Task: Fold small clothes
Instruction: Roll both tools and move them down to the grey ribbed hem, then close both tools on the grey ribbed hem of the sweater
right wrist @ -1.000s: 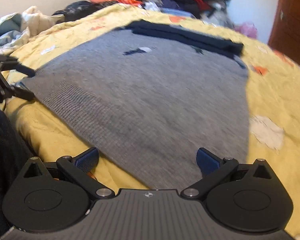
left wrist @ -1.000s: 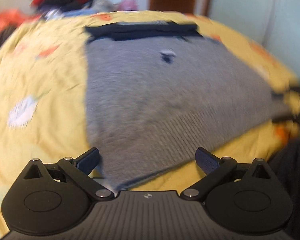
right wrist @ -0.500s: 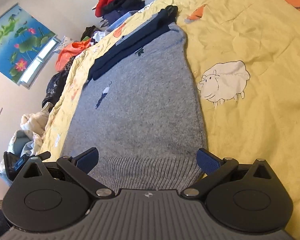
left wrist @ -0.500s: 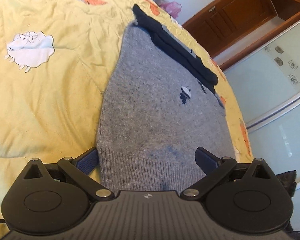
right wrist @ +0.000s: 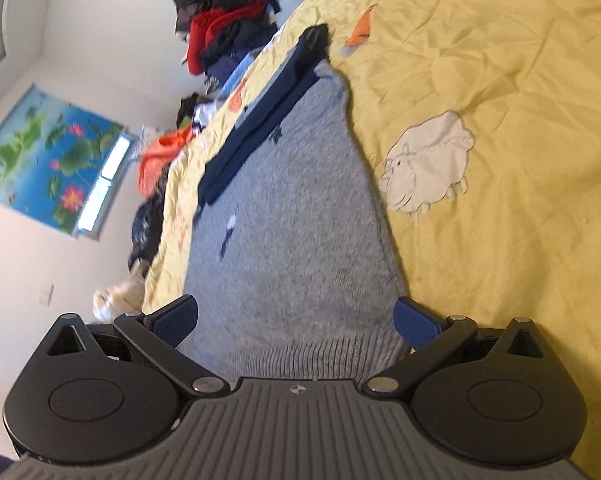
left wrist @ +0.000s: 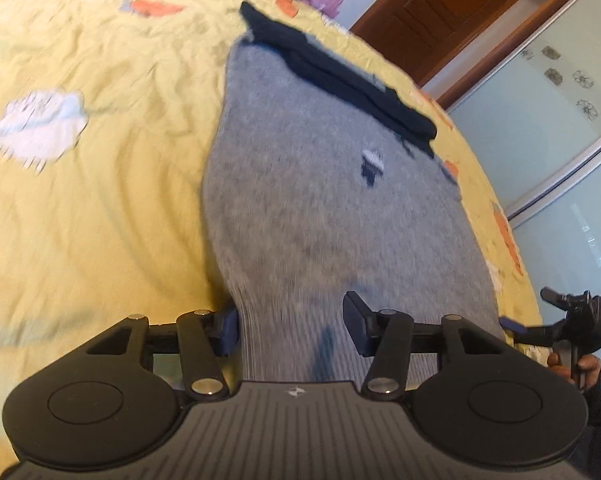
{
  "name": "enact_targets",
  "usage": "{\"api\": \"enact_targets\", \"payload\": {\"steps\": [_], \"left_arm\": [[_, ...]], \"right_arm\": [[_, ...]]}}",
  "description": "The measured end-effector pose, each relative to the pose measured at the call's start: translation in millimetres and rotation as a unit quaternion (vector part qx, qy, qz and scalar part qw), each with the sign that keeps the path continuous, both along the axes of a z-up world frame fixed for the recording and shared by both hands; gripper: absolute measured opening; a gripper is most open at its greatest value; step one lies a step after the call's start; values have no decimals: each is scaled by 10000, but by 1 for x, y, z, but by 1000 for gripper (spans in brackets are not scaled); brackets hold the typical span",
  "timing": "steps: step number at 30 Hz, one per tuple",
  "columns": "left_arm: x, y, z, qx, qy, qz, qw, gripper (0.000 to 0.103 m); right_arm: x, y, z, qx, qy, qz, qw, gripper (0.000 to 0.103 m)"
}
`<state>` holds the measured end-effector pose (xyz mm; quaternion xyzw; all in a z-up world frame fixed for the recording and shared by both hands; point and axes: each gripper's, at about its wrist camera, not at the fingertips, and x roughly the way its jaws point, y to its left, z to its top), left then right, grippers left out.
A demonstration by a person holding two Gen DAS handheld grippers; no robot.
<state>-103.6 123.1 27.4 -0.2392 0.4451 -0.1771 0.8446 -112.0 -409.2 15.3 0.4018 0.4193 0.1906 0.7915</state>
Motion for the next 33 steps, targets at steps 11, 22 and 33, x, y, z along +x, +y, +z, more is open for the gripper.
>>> {"api": "enact_targets", "payload": {"steps": [11,22,33], "left_arm": [[4,11,-12,-508,406,-398,9971,24],[-4,11,-17,-631,382,-288,9969,14],[-6,15,-23,-876,377,-170,9953,14]], "right_arm": [[-5,-18,-10,210,-4,-297,9993,102],[33,-5,0,-15,204,702,9973,102],[30,19,-18,20,806,1647,9831,36]]}}
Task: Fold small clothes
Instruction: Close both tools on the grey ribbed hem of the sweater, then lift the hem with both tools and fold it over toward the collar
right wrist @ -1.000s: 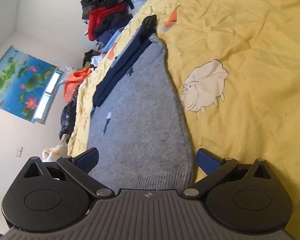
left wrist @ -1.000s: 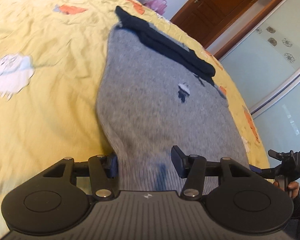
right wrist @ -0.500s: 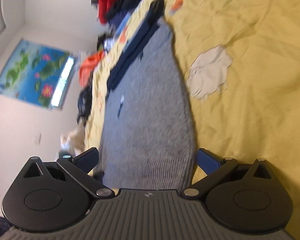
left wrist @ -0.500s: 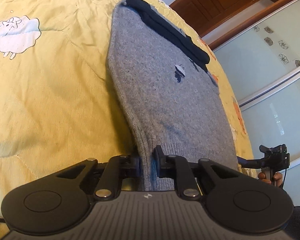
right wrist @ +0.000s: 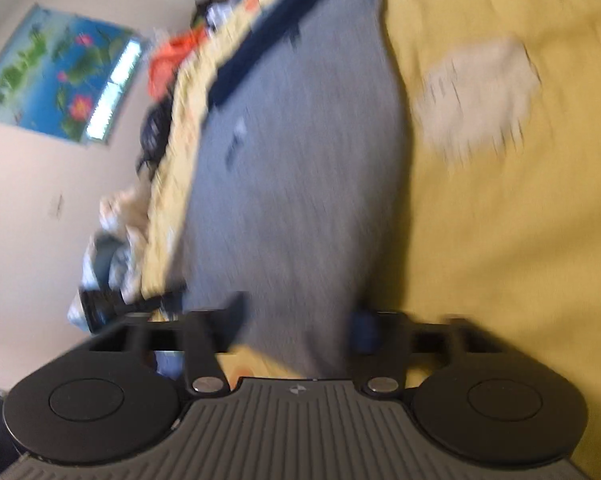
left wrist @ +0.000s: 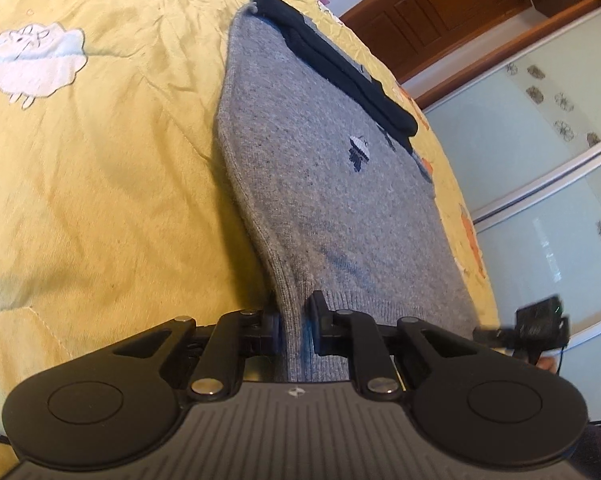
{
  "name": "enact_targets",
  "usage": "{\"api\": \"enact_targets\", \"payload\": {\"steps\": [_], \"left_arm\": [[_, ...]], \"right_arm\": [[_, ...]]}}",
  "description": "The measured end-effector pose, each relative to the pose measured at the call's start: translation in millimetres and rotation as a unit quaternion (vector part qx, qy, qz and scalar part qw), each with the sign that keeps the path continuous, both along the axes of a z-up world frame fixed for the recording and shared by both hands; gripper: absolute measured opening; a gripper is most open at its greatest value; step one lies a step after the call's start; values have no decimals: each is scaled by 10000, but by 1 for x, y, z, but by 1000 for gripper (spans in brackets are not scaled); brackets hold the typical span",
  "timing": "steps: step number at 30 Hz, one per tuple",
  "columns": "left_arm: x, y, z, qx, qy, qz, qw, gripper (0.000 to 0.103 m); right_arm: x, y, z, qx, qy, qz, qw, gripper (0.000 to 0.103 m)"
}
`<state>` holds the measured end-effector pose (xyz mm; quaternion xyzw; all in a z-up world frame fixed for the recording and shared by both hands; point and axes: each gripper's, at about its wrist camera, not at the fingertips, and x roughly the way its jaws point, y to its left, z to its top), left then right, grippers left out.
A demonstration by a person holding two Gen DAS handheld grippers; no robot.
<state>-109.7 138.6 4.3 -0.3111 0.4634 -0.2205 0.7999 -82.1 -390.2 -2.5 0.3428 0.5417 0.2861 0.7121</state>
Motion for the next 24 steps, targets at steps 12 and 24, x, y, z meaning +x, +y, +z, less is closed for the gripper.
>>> {"api": "enact_targets", "payload": {"steps": [12,24], "left_arm": [[-2,-21,15,841,-202,-155,9961,7],[34,1,68,156,-839,226,9961,6]], "right_arm": [[-29,-22,-24,508,217,-766,9955,7],[13,-24,40,962,-921,-870,9873,8]]}}
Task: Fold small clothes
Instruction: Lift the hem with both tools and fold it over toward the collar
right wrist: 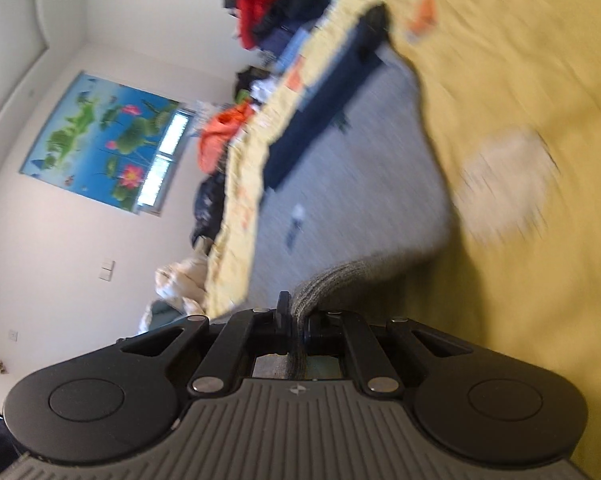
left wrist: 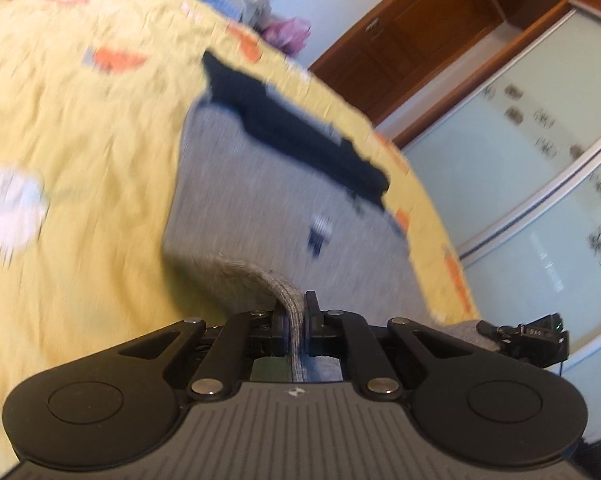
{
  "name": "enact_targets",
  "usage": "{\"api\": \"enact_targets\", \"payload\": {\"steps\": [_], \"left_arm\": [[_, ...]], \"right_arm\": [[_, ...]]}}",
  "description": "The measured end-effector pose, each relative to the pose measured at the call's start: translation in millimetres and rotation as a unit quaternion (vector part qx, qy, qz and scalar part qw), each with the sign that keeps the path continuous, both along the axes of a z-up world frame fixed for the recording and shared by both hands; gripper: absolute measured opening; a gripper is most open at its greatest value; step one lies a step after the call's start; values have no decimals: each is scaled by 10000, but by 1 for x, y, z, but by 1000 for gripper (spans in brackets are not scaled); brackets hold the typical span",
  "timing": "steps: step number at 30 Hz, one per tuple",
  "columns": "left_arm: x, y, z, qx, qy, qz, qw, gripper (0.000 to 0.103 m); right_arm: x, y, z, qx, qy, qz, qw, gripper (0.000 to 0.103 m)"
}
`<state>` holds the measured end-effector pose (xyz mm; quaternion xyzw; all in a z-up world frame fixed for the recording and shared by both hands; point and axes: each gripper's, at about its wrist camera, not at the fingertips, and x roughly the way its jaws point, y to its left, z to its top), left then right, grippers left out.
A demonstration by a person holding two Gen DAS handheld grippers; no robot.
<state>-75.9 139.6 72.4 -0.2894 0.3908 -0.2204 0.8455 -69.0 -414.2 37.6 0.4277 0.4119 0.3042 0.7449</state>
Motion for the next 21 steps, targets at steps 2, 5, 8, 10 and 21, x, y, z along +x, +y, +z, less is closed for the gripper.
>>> {"api": "enact_targets", "payload": {"steps": [2,5,8,10,21], "left_arm": [[17,1,9,-51,-123,45,9999,6],[48,0,22,-47,-337,67,9994,6],[82,-4,36,9,-582,76,9983,6],[110,-7,46,39,-761,111,9970,6],[299,-18,43,343,-820,432,9951,6]], "right_arm": [[21,1,9,74,-174,-22,9998,8],[58,5,18,145,-369,-111,9992,9],[100,4,25,232,-543,-218,9980,9],[131,1,29,317,-648,-329,9969,9],[317,6,13,173,-589,-794,9950,9]]}}
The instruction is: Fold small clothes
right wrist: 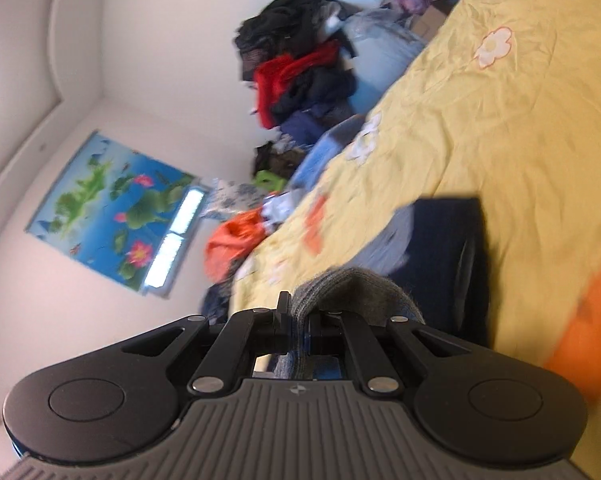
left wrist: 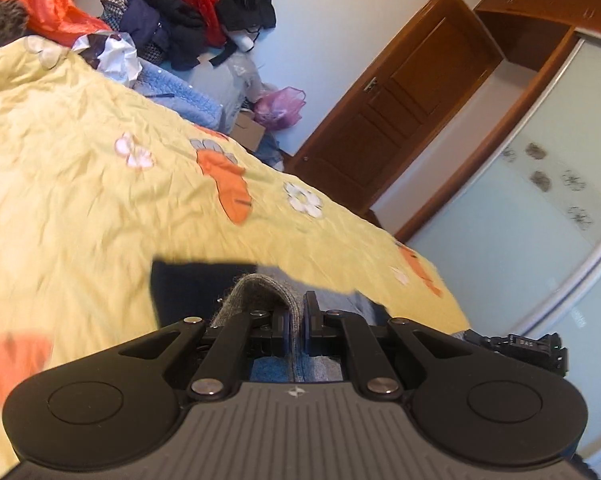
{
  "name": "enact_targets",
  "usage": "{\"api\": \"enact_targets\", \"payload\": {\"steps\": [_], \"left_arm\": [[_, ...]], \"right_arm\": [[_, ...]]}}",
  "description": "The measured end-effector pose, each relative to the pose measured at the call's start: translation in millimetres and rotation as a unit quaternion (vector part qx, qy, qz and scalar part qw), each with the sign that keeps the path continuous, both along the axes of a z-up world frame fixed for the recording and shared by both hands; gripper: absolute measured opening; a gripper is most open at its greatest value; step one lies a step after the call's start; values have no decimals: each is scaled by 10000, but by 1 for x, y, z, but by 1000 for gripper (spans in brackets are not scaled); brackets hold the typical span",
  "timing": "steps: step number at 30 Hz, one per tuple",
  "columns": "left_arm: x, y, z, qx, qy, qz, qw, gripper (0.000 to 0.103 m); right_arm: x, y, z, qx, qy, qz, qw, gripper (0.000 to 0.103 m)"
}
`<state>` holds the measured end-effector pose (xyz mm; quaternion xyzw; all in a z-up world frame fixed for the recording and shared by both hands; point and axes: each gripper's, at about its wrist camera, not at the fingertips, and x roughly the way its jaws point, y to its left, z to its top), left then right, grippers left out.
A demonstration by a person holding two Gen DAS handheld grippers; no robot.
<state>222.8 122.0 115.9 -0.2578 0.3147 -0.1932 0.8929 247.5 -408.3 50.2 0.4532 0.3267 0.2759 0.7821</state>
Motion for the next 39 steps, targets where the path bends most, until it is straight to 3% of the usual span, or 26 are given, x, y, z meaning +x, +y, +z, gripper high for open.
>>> {"api": "enact_targets", "payload": {"steps": [5,7,8,9,10,11,12,13,14,16,18,22,28,31,37,38,39], "left_arm": [[65,-5,-20,278,54,123,9995,7],[87,-5,-30,505,117,528,9973,7],[96,-4,-35,571,127,718,9957,7],[105,-2,-41,617,159,816,9946,10],[115,1,-48,595,420,860,9936,19],[122,5,-55,495,876,936,9905,37],[123,10,-60,373,1213,1043,9864,48],[114,13,-62,325,1199,1165,9854,69],[98,16,-61,438,985,1332,9852,81],[63,20,-54,760,615,1578,9826,88],[28,28,-49,712,494,1617,9830,88],[-42,43,-60,-185,748,1662,9831,88],[-111,35,-91,-974,1258,2027,9662,88],[-122,25,-98,-1318,1400,1963,9615,88],[-91,4,-89,-741,1516,2215,9604,87],[-85,1,-88,-618,1536,2215,9610,76],[-80,-2,-86,-436,1579,2207,9615,59]], "right_arm": [[59,0,-29,-64,283,-160,9995,9],[76,-1,-42,-60,388,-295,9988,11],[84,-3,-49,10,432,-412,9982,19],[89,-4,-56,31,547,-613,9966,34],[94,-5,-61,23,668,-803,9945,52],[97,-5,-64,-44,803,-943,9923,85],[96,-2,-63,-40,703,-1004,9925,90],[89,2,-57,-55,578,-1018,9931,92],[81,7,-51,-131,488,-968,9940,93],[60,15,-40,-317,304,-752,9962,93],[31,19,-30,-505,122,-573,9970,93],[-40,15,-19,-857,-2,-537,9949,98],[-128,9,-26,-1180,241,-866,9889,98],[-154,12,-36,-976,423,-943,9898,98],[-157,26,-51,-1013,579,-1147,9865,98],[-153,28,-52,-1011,614,-1275,9848,98],[-150,30,-52,-981,627,-1395,9834,99]]}}
